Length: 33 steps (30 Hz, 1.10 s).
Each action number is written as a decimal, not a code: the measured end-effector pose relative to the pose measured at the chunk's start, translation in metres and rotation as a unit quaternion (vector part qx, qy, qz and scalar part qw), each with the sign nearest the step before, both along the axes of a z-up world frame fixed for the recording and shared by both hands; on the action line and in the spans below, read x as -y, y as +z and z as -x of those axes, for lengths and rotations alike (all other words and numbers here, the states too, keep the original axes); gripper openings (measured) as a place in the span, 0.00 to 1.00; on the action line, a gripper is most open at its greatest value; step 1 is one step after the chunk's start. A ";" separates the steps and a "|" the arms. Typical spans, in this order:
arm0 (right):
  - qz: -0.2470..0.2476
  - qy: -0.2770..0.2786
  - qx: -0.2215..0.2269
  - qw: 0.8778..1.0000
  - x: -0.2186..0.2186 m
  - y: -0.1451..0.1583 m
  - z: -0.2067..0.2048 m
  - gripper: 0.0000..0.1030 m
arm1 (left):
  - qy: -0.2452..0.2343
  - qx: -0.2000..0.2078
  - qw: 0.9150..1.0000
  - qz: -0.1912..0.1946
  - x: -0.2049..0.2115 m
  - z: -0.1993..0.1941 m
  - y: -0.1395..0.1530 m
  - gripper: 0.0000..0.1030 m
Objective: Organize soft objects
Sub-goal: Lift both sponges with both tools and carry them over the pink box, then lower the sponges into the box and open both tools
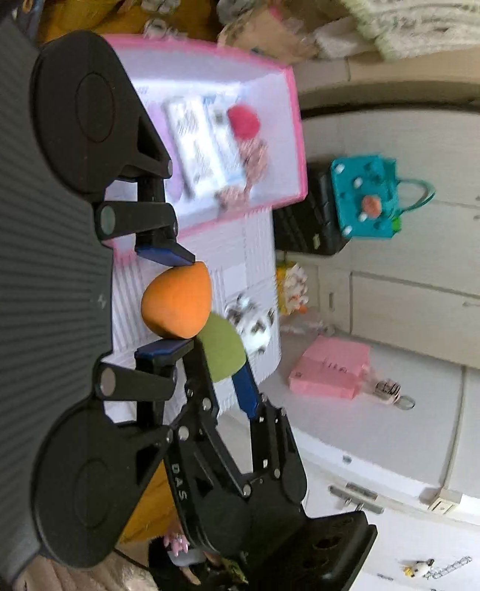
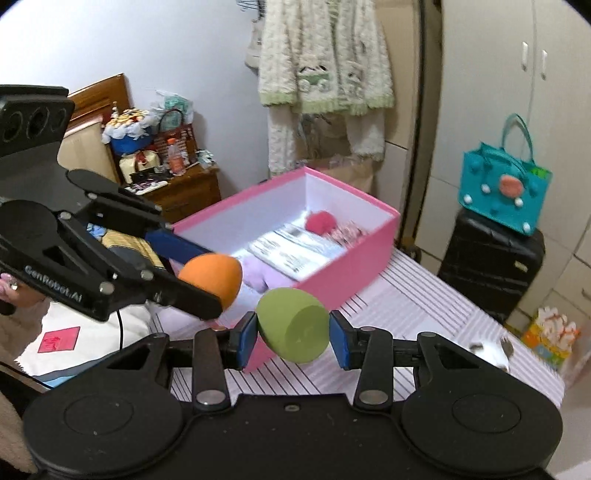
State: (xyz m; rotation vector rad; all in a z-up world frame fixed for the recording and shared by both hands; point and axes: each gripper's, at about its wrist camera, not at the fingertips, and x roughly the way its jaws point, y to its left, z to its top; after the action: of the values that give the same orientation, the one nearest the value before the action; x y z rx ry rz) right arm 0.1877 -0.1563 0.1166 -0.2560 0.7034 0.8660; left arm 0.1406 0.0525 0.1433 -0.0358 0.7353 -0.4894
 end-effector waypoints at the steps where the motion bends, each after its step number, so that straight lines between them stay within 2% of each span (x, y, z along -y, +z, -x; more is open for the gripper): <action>1: -0.001 0.004 0.002 1.000 -0.005 0.002 0.000 0.46 | 0.007 0.005 1.000 -0.002 -0.007 0.001 0.003 0.40; 8: 0.007 0.032 0.029 0.999 -0.044 0.010 -0.013 0.46 | 0.052 -0.007 0.999 0.009 -0.053 -0.015 0.002 0.40; 13: 0.031 0.028 0.044 0.998 -0.075 0.004 -0.036 0.46 | 0.076 -0.039 0.996 0.019 -0.086 -0.041 -0.008 0.40; 15: 0.043 0.030 0.047 0.998 -0.085 -0.001 -0.046 0.46 | 0.097 -0.041 0.994 0.013 -0.096 -0.052 -0.012 0.40; 17: 0.055 0.031 0.053 0.997 -0.097 -0.008 -0.058 0.46 | 0.110 -0.047 0.993 0.003 -0.102 -0.065 -0.019 0.40; 23: 0.081 0.038 0.078 0.993 -0.128 -0.030 -0.086 0.46 | 0.110 -0.080 0.991 0.013 -0.113 -0.108 -0.048 0.40; 27: 0.098 0.031 0.077 0.992 -0.144 -0.049 -0.105 0.46 | 0.108 -0.101 0.989 0.024 -0.114 -0.136 -0.068 0.40; 33: 0.133 0.018 0.088 0.987 -0.161 -0.071 -0.121 0.46 | 0.114 -0.109 0.987 0.010 -0.112 -0.164 -0.086 0.40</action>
State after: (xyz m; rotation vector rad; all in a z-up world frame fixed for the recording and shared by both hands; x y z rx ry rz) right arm 0.3086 0.0042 0.0457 -0.5784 0.6505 0.7724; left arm 0.3046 0.1648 0.0574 -0.1939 0.9285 -0.2762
